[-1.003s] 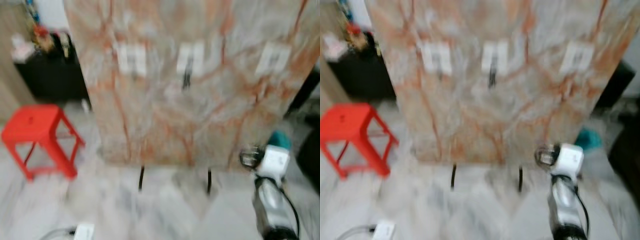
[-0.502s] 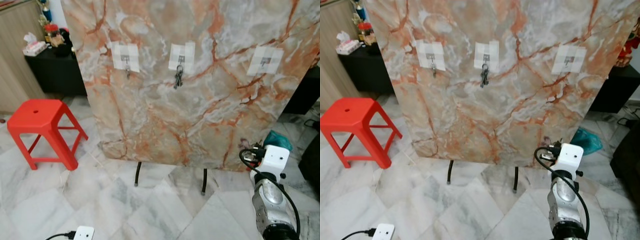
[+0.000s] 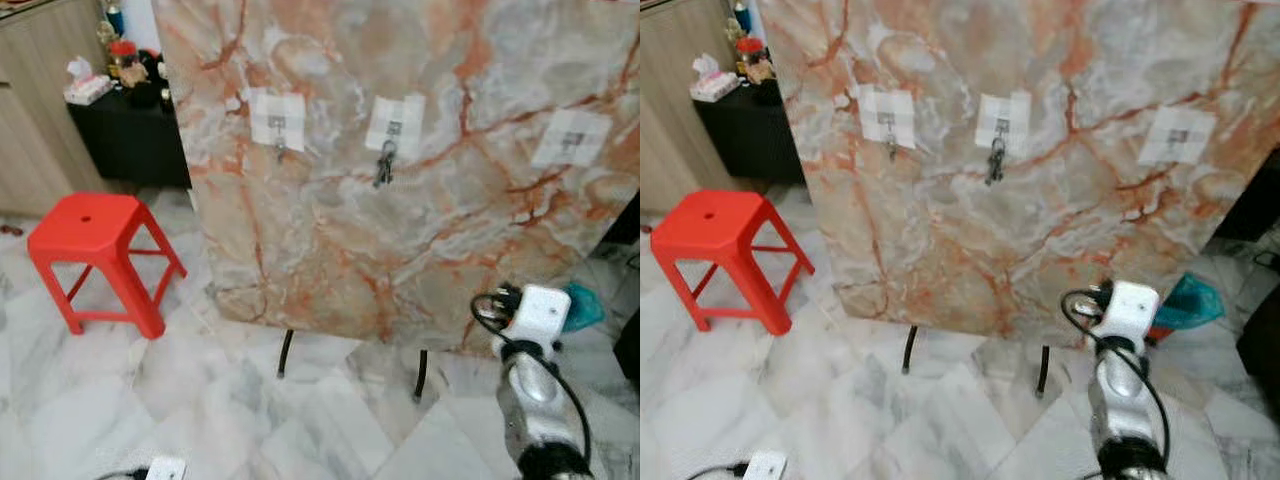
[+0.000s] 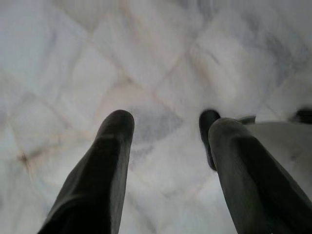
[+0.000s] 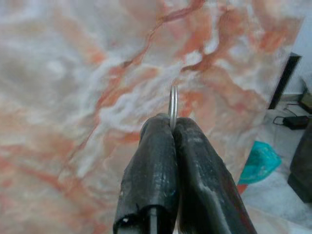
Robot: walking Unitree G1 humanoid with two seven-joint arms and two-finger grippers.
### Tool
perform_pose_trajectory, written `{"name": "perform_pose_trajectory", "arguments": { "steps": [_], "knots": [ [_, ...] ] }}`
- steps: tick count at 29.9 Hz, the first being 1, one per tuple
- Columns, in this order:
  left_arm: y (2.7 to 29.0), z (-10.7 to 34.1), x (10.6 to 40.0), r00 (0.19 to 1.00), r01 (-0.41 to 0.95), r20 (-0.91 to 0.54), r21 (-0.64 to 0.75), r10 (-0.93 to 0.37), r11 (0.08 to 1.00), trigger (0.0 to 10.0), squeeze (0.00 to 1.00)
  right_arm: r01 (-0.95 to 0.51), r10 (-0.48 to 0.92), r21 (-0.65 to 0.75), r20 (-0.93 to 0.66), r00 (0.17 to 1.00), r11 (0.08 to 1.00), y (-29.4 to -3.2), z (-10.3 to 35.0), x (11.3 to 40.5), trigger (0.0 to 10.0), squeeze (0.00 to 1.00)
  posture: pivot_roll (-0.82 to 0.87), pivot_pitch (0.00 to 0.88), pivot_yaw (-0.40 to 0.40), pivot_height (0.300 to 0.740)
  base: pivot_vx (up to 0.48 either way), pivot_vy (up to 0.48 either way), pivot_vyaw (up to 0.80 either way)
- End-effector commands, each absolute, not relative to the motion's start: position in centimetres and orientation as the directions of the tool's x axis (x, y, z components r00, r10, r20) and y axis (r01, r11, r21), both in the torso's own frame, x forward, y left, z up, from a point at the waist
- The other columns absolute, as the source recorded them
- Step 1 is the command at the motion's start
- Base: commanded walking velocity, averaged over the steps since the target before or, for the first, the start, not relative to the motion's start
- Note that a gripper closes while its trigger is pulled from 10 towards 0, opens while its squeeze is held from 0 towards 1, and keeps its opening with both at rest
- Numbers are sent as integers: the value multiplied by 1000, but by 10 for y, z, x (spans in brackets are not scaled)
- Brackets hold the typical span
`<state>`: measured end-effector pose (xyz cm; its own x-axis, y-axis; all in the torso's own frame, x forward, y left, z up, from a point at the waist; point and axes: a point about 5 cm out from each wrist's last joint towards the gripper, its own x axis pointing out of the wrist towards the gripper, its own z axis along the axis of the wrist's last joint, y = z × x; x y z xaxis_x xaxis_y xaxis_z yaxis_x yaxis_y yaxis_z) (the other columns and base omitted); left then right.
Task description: Hang keys on a hook
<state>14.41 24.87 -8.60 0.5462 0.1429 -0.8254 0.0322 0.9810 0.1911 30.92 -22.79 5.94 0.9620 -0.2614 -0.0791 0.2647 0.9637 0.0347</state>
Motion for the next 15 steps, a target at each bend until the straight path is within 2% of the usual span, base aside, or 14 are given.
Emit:
{"name": "perform_pose_trajectory", "arguments": {
  "steps": [1,4,12,15],
  "knots": [
    [241,-88,146,545,31,-829,168,125,985,10000,0,304,-301,23,-82,950,952,-242,59,305,10000,0,12,0,-73,740,337,0,-800],
    [241,-88,146,546,29,-828,168,125,985,10000,0,307,-304,24,-78,949,951,-243,60,305,10000,0,13,0,-75,740,337,0,-571],
    [242,-87,148,550,18,-825,169,132,985,10000,0,319,-318,20,-62,946,947,-245,62,305,10000,0,10,0,-71,740,305,0,0],
    [242,-86,148,550,17,-823,177,139,984,10000,0,326,-324,20,-57,944,945,-247,64,306,10000,0,10,0,-71,740,0,0,0]
  ]
}}
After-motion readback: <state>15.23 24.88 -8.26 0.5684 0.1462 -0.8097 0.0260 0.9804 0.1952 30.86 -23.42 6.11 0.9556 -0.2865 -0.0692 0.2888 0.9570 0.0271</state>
